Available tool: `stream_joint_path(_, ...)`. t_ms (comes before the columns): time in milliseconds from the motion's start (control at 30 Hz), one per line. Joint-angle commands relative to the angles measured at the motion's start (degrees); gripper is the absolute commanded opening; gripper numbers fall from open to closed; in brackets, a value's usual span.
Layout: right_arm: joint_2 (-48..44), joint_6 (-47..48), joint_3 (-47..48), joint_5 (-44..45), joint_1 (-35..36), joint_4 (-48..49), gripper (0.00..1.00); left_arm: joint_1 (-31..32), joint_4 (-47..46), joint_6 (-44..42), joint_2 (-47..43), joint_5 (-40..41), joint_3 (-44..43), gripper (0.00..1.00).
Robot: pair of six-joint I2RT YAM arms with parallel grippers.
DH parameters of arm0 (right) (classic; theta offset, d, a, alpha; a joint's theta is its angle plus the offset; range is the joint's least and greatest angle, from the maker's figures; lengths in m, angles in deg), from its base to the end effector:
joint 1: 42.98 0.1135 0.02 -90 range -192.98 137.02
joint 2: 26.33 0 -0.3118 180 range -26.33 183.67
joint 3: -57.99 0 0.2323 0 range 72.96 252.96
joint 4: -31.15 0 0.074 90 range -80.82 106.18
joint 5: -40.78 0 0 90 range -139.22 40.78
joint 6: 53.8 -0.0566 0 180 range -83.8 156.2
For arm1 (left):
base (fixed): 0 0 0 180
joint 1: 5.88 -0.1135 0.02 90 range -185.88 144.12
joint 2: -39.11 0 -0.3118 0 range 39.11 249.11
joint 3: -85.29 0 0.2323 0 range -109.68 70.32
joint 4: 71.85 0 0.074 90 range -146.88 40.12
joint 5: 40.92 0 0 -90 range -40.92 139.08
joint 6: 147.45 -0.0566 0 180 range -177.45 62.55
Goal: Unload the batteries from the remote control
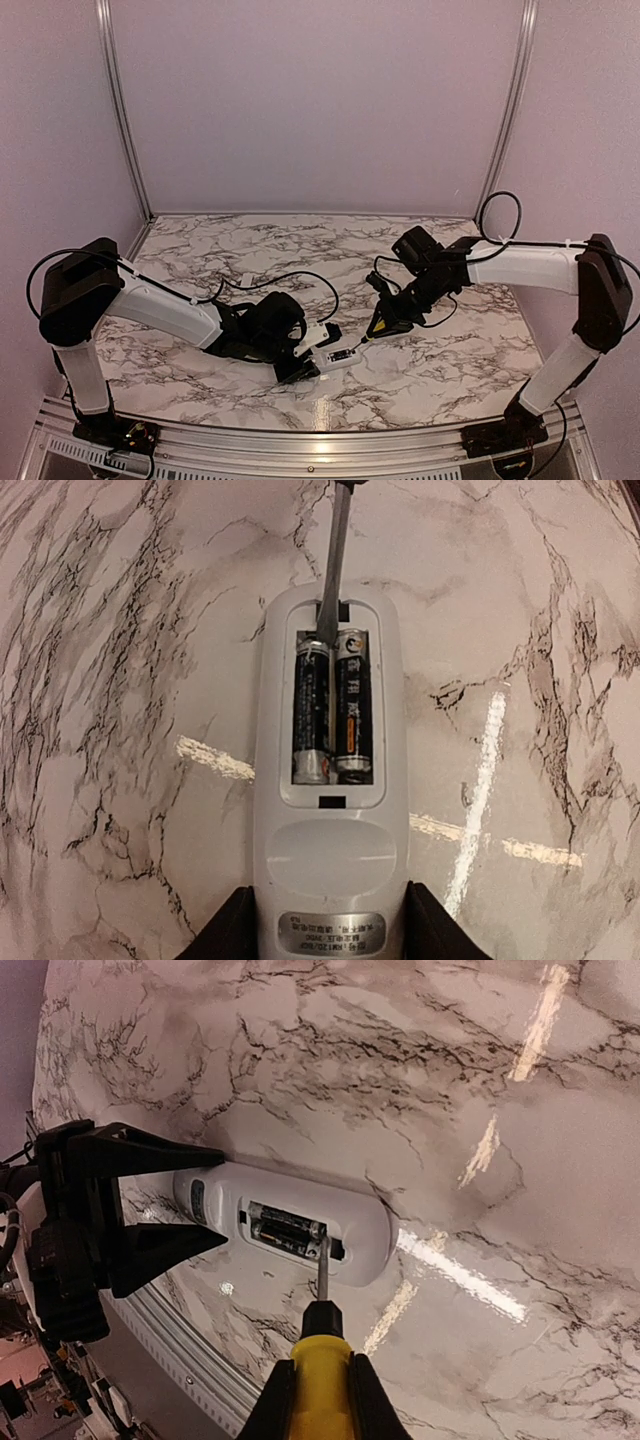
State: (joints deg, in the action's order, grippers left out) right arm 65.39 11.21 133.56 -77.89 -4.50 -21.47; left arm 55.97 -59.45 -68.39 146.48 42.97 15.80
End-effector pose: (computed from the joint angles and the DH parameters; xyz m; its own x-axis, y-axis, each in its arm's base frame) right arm 0.2158 0.2062 0.2453 -0.9495 -0.2812 -0.1393 -0.3098 0.7696 0.5583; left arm 0.1738 -0.3376 0.1682 -0.1838 0.7435 -0.6430 0.9611 0.2730 0.0409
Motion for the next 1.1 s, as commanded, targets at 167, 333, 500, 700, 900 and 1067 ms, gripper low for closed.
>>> stream_joint_path(167, 2.3, 4.3, -5.6, -3.1, -2.9, 7.2, 0.00, 0.2, 1.1, -2.3, 3.1, -0.9, 0.0, 0.30)
stream_joint_path(333, 3.3, 5.9, -6.0, -4.4, -3.2, 7.7, 0.00, 0.2, 1.2, -2.3, 3.3, -0.8, -0.2, 0.29)
stream_joint_path(500, 3.9, 6.6, -7.2, -4.8, -3.6, 8.4, 0.00, 0.2, 1.3, -2.1, 3.5, -0.7, -0.1, 0.29)
stream_joint_path(700, 4.3, 6.2, -9.4, -6.0, -5.0, 11.5, 0.00, 0.2, 1.2, -2.1, 3.8, -0.8, -0.1, 0.29)
stream_joint_path(900, 6.0, 6.4, -10.4, -7.7, -5.1, 14.0, 0.00, 0.2, 1.5, -2.3, 4.0, -0.7, -0.2, 0.29)
stream_joint_path(1067, 7.2, 7.1, -11.6, -8.1, -5.2, 15.1, 0.00, 0.2, 1.8, -2.3, 4.2, -0.6, -0.3, 0.29)
